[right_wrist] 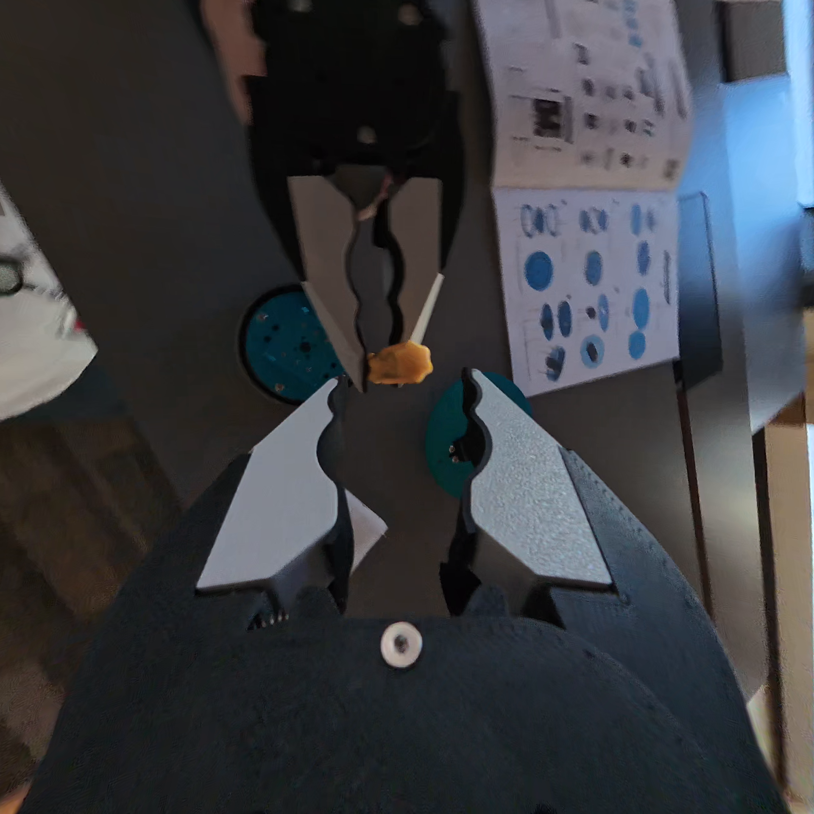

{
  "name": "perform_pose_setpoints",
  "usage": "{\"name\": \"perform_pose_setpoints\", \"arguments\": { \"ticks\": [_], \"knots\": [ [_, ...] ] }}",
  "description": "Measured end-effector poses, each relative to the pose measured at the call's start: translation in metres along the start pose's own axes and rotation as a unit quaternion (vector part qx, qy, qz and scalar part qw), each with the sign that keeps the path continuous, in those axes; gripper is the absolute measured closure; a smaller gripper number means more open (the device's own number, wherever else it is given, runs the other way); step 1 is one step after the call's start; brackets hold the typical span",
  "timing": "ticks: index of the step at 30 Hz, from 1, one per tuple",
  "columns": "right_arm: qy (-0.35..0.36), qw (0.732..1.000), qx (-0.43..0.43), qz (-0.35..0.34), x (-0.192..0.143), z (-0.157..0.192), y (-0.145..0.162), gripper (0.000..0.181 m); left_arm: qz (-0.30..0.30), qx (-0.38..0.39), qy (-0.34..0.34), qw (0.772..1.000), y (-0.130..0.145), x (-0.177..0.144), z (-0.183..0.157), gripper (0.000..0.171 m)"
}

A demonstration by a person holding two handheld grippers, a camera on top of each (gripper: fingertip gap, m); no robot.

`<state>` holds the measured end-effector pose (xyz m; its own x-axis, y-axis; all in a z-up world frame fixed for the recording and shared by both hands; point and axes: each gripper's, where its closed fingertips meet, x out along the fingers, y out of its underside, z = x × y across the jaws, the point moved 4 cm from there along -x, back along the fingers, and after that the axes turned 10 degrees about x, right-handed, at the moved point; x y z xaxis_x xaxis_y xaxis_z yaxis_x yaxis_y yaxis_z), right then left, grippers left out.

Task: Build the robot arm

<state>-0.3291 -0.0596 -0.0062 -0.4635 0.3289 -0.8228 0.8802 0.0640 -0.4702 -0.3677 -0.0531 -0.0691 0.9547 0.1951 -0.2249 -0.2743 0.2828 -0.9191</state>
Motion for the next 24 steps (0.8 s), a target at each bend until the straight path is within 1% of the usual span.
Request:
{"name": "perform_pose_setpoints", "arguments": {
  "ticks": [2, 4, 5, 6, 7, 9, 11, 15, 17, 19, 20, 21, 22, 23, 24],
  "knots": [
    [-0.029, 0.998, -0.056, 0.012, -0.002, 0.001, -0.012, 0.135, 0.001, 0.002, 0.004, 1.0, 0.0, 0.0, 0.0, 0.156],
    [-0.053, 0.991, -0.108, 0.054, 0.0, 0.002, -0.016, 0.144, -0.002, 0.008, 0.006, 1.0, 0.0, 0.0, -0.001, 0.156],
    [-0.055, 0.987, -0.129, 0.077, 0.003, 0.0, -0.016, 0.146, -0.003, 0.009, 0.007, 1.0, 0.0, 0.0, -0.001, 0.156],
    [-0.059, 0.983, -0.144, 0.102, 0.005, -0.001, -0.015, 0.153, -0.004, 0.01, 0.008, 1.0, 0.0, 0.0, -0.001, 0.156],
    [-0.07, 0.979, -0.148, 0.122, 0.008, -0.002, -0.014, 0.159, -0.003, 0.01, 0.008, 1.0, 0.0, 0.001, 0.0, 0.156],
    [-0.088, 0.978, -0.13, 0.135, 0.011, -0.002, -0.016, 0.161, -0.003, 0.012, 0.011, 1.0, 0.0, 0.0, 0.0, 0.156],
    [-0.101, 0.979, -0.114, 0.138, 0.012, -0.003, -0.017, 0.161, -0.01, 0.008, 0.014, 1.0, 0.001, -0.001, 0.0, 0.156],
    [-0.103, 0.978, -0.128, 0.132, 0.014, -0.004, -0.018, 0.161, -0.015, 0.006, 0.022, 1.0, 0.002, -0.002, 0.002, 0.156],
    [-0.114, 0.979, -0.1, 0.138, 0.014, -0.004, -0.018, 0.163, -0.019, 0.01, 0.024, 0.999, 0.002, -0.002, 0.0, 0.156],
    [-0.13, 0.978, -0.093, 0.132, 0.014, -0.001, -0.019, 0.164, -0.022, 0.02, 0.04, 0.999, 0.002, -0.004, -0.002, 0.155],
    [-0.129, 0.978, -0.095, 0.131, 0.014, -0.001, -0.018, 0.164, -0.018, 0.019, 0.069, 0.997, 0.003, -0.008, -0.005, 0.145],
    [-0.129, 0.978, -0.094, 0.133, 0.013, -0.001, -0.017, 0.164, -0.001, 0.008, 0.106, 0.994, 0.007, -0.013, -0.009, 0.127],
    [-0.131, 0.978, -0.089, 0.134, 0.013, -0.001, -0.016, 0.164, 0.026, -0.003, 0.163, 0.986, 0.015, -0.019, -0.015, 0.119],
    [-0.132, 0.978, -0.086, 0.134, 0.013, -0.002, -0.016, 0.164, 0.047, -0.009, 0.206, 0.977, 0.024, -0.025, -0.019, 0.116],
    [-0.136, 0.978, -0.083, 0.132, 0.012, -0.002, -0.015, 0.165, 0.059, 0.001, 0.228, 0.972, 0.032, -0.03, -0.02, 0.107]
  ]
}}
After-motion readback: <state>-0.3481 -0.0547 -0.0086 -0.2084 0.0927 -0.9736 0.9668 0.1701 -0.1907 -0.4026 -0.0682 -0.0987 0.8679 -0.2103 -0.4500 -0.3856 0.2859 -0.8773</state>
